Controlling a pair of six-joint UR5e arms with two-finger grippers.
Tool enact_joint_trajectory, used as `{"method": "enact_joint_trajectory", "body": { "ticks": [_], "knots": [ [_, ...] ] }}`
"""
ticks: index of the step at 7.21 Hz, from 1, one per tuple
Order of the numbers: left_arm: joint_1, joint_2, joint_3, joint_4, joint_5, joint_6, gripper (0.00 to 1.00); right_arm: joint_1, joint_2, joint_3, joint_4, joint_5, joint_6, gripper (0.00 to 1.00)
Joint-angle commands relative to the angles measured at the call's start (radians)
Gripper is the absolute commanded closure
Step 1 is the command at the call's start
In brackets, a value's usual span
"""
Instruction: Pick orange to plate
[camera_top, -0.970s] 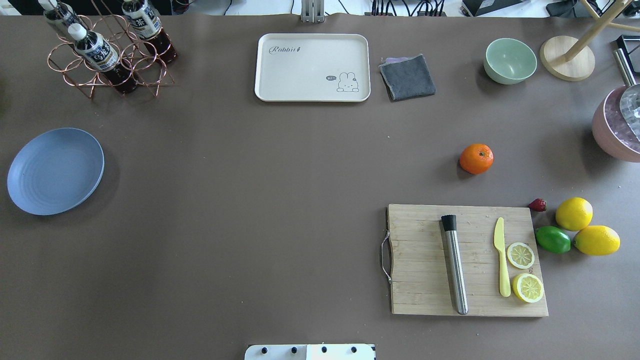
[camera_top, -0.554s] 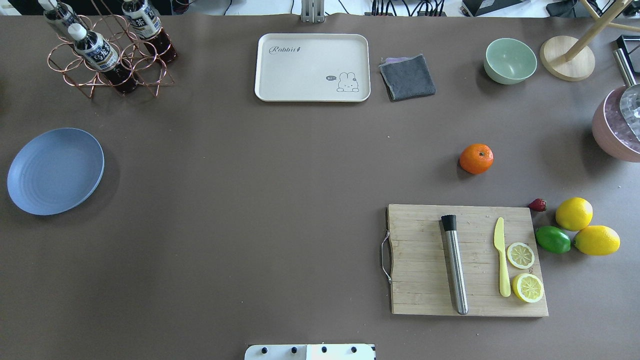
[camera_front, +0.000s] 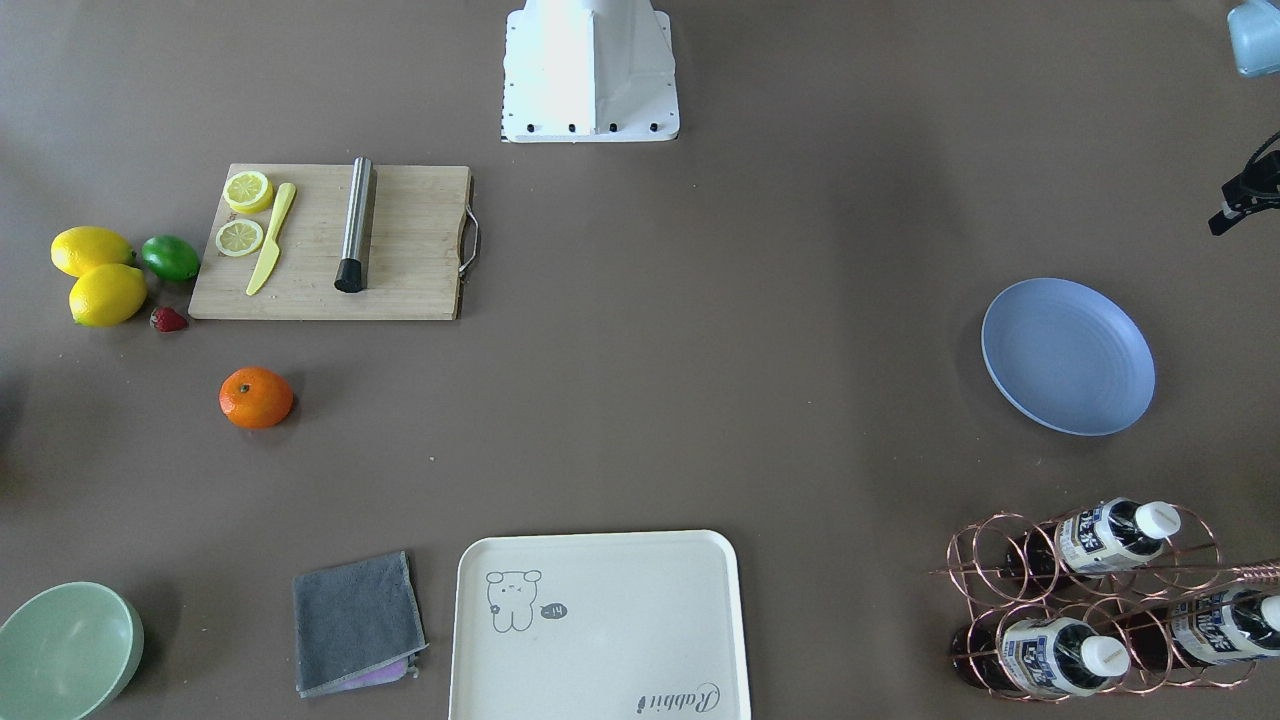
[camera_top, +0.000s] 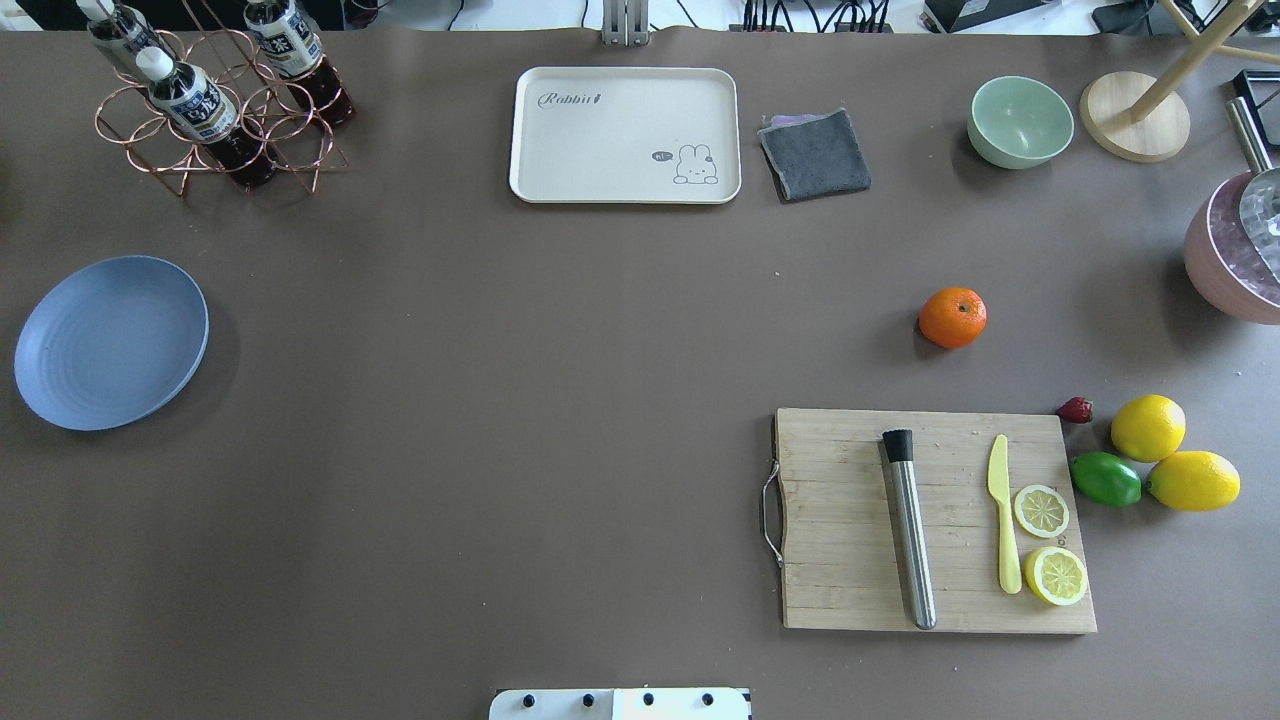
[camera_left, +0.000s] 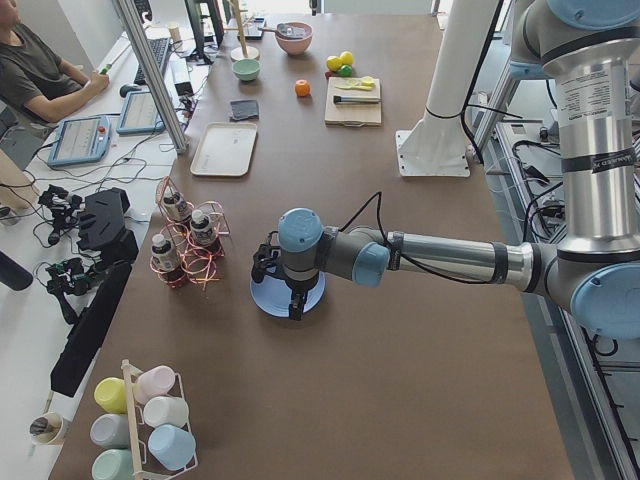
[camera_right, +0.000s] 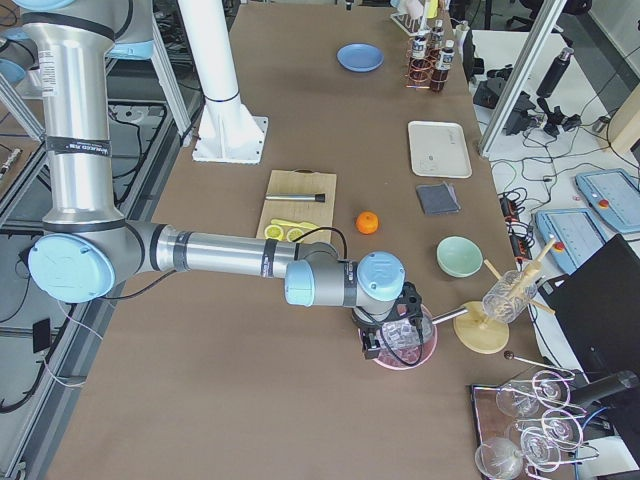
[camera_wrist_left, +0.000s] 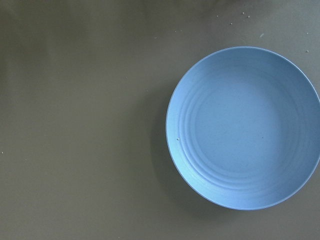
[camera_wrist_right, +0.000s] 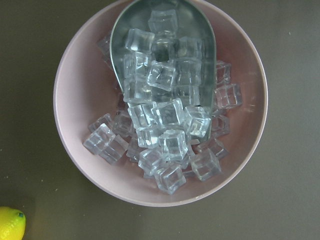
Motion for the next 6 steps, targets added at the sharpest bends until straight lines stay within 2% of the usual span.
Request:
{"method": "enact_joint_trajectory", "body": {
  "ticks": [1,4,6],
  "knots": [
    [-0.001,-0.01,0.01,-0.038,0.0,0.004,0.03,0.0,-0.002,0.0,0.001,-0.006,-0.002,0.0],
    [-0.007,0.007,0.013,-0.062,-0.008,0.001,0.03,0.0,-0.002,0.002,0.003,-0.006,-0.008,0.0],
    [-0.009,0.002,0.054,-0.062,0.0,-0.005,0.02,0.0,0.001,0.008,0.001,-0.006,-0.005,0.0]
  ]
}}
